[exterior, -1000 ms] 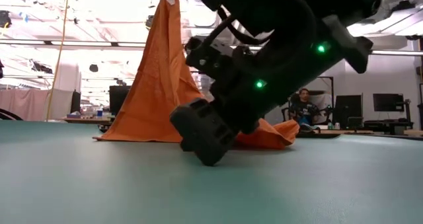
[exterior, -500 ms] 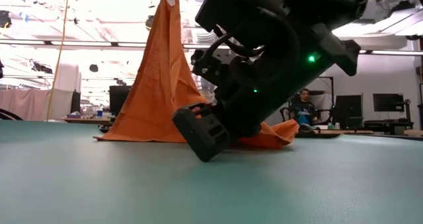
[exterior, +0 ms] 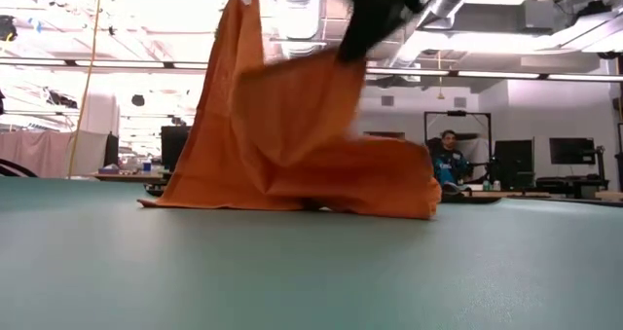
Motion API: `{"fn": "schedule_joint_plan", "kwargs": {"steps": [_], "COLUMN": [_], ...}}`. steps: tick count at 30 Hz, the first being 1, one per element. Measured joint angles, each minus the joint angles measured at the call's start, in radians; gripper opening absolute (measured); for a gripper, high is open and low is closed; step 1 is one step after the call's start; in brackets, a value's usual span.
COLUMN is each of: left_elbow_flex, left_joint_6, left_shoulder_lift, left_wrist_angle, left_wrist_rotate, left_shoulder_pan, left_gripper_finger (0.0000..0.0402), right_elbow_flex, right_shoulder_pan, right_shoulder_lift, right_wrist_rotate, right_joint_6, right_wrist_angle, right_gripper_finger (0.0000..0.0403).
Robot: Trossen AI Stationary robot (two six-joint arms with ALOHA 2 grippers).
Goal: Roll towel
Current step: Fold the orange towel
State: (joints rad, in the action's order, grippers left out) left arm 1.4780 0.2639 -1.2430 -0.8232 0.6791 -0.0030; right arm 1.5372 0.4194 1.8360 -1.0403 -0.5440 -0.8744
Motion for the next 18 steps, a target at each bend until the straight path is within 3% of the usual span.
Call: {"fn": "schedule_joint_plan", "kwargs": {"steps": [7,12,18], "left_elbow_flex": [0.000,0.000,0.000], "left_joint_6": [-0.132,-0.205,-0.291], "left_shoulder_lift": [0.001,0.007,0.007], "left_wrist_angle": [-0.035,-0.035,-0.031], "left_wrist_rotate": [0.153,0.231,0.309], "left_shoulder_pan": [-0.105,-0.229,-0.401], "left_gripper_finger": [0.0000,0.0000,0.0000], "right_elbow_flex": [0.005,0.005,0.005], "right_shoulder_pan": [0.004,0.017,0.083], "right_shoulder_lift": [-0.255,-0.390,-0.460], "right_wrist_rotate": [-0.118,-0.152,-0.218], "right_joint_6": [-0.046,0.026,0.096], "right_wrist_angle": [-0.206,-0.188,-0.184], "right_gripper_finger": [0.0003,0.0003,0.0003]}}
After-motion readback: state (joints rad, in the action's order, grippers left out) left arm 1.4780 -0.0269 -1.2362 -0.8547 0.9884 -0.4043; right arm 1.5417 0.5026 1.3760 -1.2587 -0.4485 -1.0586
